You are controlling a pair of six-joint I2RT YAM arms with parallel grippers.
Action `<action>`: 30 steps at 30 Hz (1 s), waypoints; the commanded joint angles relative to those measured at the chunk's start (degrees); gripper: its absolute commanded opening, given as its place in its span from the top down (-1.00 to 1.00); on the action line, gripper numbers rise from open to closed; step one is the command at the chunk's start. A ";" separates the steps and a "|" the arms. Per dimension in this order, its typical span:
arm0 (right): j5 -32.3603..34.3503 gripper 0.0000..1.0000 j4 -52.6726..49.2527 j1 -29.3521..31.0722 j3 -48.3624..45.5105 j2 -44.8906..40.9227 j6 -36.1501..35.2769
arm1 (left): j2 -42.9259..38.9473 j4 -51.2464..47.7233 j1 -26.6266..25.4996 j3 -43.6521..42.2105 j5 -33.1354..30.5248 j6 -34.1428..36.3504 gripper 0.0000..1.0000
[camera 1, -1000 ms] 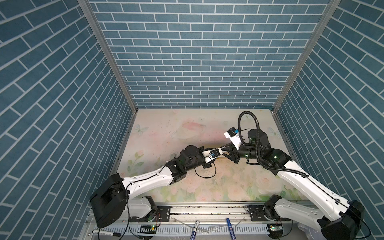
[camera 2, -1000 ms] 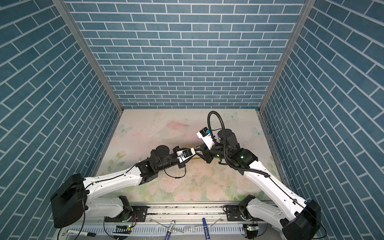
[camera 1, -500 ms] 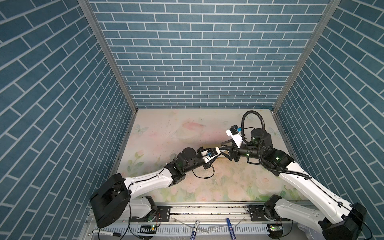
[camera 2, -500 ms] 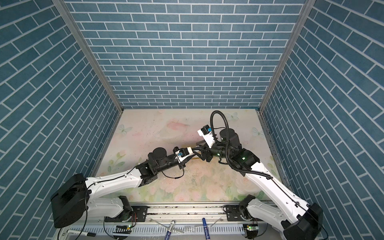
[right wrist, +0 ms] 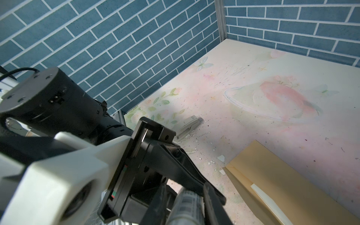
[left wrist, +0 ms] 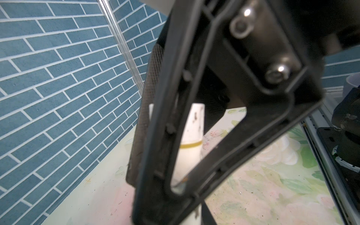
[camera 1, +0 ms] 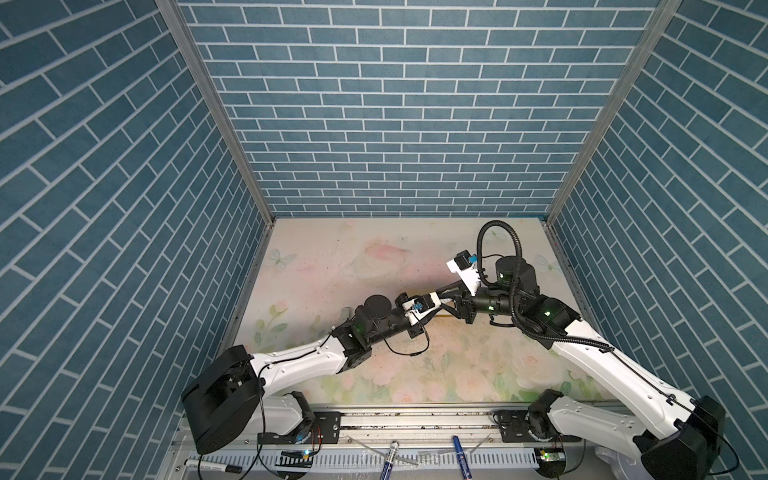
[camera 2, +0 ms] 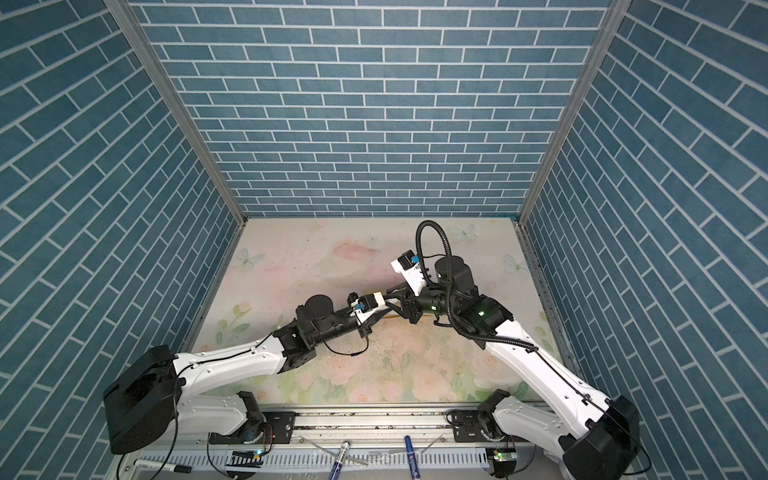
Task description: Place the letter into the envelope and seal it
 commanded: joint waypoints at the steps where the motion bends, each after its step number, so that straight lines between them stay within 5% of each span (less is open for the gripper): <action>1: -1.33 0.43 1.05 0.02 -1.81 0.52 0.26 | 0.47 3.63 -0.11 0.37 0.62 -0.93 1.00; 8: -1.77 0.85 1.63 0.04 -2.08 1.08 0.69 | 0.75 4.49 -0.07 0.33 0.49 -1.85 1.00; 11: 1.11 1.00 1.55 0.09 -2.08 0.64 0.89 | 0.72 4.13 -0.11 0.15 0.18 -1.73 0.74; 19: 22.76 1.00 -5.10 -0.22 -0.74 -1.72 0.01 | -2.26 -7.40 -0.11 -1.03 -6.27 5.00 -0.16; 30: 42.22 1.00 -12.12 -2.79 0.86 5.83 1.89 | 7.18 -14.51 -0.11 2.42 -9.09 7.12 -0.35</action>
